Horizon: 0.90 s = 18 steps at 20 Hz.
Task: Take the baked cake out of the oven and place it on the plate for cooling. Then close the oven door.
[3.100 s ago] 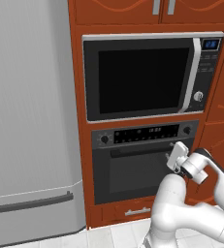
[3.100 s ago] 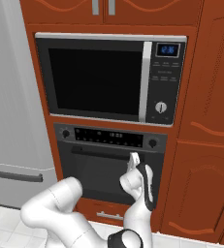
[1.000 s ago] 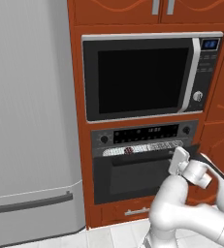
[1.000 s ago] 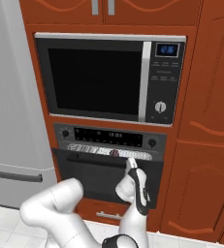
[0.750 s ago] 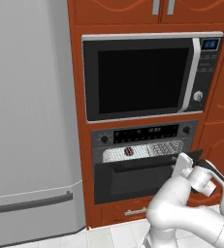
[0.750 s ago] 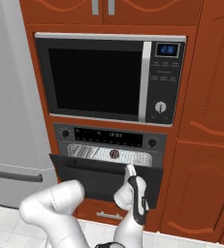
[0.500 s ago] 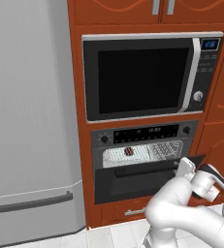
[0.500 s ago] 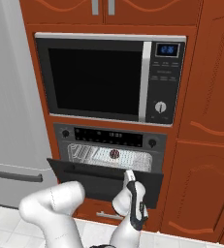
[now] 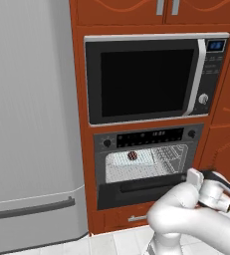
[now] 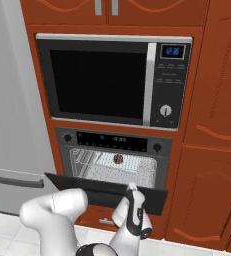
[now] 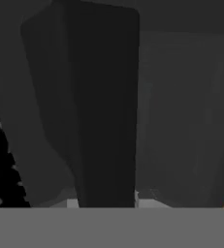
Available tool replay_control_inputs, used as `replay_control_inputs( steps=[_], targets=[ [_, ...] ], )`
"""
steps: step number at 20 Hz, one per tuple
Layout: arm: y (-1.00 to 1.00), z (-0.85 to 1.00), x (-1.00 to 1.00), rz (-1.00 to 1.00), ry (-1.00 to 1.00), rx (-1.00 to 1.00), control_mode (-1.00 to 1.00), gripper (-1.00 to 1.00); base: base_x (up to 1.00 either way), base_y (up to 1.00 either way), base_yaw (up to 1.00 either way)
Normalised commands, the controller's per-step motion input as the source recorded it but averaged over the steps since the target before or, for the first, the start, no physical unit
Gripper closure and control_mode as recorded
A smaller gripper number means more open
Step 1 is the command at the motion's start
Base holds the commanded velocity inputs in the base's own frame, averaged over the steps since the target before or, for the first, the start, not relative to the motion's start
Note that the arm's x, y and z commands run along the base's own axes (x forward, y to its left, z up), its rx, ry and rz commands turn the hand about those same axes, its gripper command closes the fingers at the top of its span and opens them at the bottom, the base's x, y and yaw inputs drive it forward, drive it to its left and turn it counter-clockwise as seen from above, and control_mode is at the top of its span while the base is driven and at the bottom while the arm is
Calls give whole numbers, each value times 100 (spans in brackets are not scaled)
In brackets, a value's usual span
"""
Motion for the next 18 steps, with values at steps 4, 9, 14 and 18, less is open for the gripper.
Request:
replay_control_inputs(
  steps=[4,9,14,18],
  targets=[
    [-1,0,-30,0,17,-5,-100,100,0,0,0],
    [0,0,-22,0,15,-5,-100,-100,0,0,0],
    [0,4,-16,0,16,-3,-100,-100,0,0,0],
    [-3,14,-37,-3,15,-4,-100,-100,0,0,0]
  ],
)
